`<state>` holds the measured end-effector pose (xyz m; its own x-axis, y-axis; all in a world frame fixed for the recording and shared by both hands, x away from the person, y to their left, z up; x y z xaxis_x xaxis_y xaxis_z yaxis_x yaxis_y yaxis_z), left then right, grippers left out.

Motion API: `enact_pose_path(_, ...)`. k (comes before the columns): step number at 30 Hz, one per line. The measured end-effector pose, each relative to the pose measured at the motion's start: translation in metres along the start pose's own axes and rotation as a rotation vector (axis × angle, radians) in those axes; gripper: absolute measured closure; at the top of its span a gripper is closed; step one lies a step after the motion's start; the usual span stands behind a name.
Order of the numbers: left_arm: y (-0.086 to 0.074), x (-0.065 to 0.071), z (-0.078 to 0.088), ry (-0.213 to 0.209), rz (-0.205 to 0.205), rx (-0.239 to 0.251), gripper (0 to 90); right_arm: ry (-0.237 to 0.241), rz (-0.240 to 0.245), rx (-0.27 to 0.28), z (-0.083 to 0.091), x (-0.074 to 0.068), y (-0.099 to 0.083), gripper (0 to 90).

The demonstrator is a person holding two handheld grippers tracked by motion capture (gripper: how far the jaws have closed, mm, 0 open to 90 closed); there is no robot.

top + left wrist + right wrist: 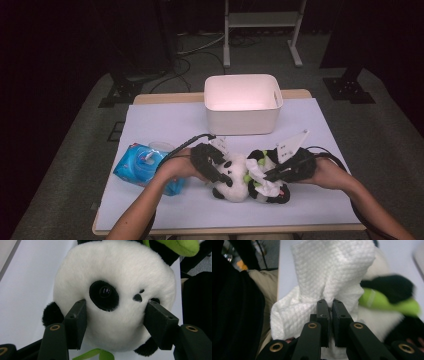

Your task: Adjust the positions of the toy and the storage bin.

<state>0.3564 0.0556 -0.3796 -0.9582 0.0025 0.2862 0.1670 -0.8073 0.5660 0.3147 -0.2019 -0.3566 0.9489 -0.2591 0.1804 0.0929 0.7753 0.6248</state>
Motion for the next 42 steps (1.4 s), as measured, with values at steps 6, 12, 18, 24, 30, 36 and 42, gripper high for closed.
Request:
enact_pose_path(6,-0.003,-0.001,0.0,-0.004,0.01,0.018,38.2,-0.006,0.016,-0.038,-0.001,-0.003,-0.004,84.4)
enact_pose_path(12,-0.003,-0.002,0.001,-0.006,0.01,0.022,38.2,-0.02,-0.042,-0.045,0.009,-0.001,-0.026,84.6)
enact_pose_path(18,-0.002,0.0,0.0,-0.005,0.009,0.022,38.1,-0.038,-0.084,-0.052,0.015,0.005,-0.044,84.6)
enact_pose_path(24,-0.002,-0.001,0.0,-0.005,0.002,0.016,38.1,-0.035,-0.092,-0.047,0.016,0.007,-0.048,84.5)
enact_pose_path(30,0.0,0.0,0.0,-0.003,0.002,0.004,38.0,-0.015,-0.06,-0.029,0.012,0.005,-0.032,84.4)
enact_pose_path(36,-0.002,-0.001,0.0,-0.009,0.003,0.015,38.0,-0.005,-0.053,-0.029,0.011,0.003,-0.028,84.5)
enact_pose_path(42,-0.003,-0.002,0.0,-0.012,0.004,0.019,38.0,-0.009,-0.093,-0.032,0.014,0.005,-0.046,84.6)
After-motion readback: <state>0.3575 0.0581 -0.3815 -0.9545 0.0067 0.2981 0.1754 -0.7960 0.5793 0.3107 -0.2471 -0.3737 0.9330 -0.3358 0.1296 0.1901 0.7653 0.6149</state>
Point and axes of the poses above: each handheld gripper's, and its own axes: z roughly backward along the jaws, y roughly out of its top, x roughly to its right, the point moved 1 cm from there along -z, roughly forward along the jaws, and after that the axes turned 15 degrees about -y, right-handed, at the moved point
